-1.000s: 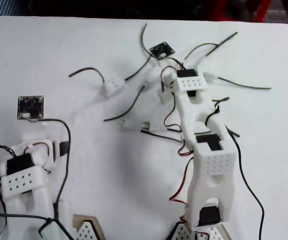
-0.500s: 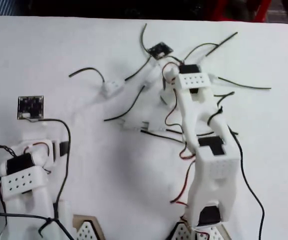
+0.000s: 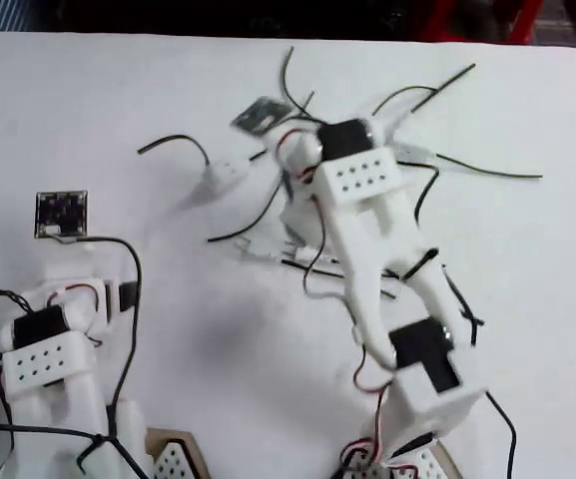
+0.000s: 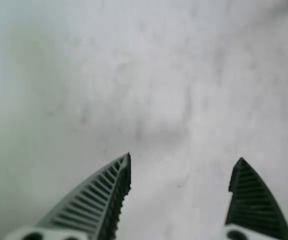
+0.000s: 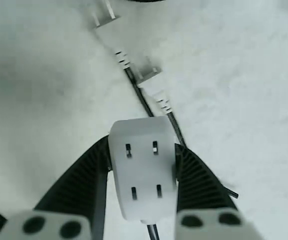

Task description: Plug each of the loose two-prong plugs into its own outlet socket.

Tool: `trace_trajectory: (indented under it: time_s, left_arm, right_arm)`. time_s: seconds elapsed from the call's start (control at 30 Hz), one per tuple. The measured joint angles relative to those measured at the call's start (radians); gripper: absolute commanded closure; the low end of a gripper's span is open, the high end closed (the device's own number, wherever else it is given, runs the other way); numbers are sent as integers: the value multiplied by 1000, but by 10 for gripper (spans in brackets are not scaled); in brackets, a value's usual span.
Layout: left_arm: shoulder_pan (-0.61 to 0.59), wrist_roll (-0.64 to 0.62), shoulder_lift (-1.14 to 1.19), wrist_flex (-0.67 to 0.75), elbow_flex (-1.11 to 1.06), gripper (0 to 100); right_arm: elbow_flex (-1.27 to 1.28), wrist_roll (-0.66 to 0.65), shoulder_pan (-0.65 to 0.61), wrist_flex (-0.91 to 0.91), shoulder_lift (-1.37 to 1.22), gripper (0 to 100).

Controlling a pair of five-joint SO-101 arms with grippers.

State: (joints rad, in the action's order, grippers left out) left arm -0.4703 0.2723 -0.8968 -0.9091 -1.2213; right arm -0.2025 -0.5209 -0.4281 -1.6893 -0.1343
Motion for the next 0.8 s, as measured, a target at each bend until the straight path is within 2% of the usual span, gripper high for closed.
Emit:
trace_trajectory:
  time_s: [0.2,0.4,0.6,0.8]
  left_arm:
    - [0,0,0,20,-8,688]
    - [0,0,0,20,-8,688]
    - [0,0,0,20,-8,688]
    - [0,0,0,20,-8,688]
  right_arm:
    - [290,2,-153,43,192,956]
    - [526,160,-212,259,381,724]
    - [542,258,-176,394,405,728]
    - [463,324,-118,456,273,728]
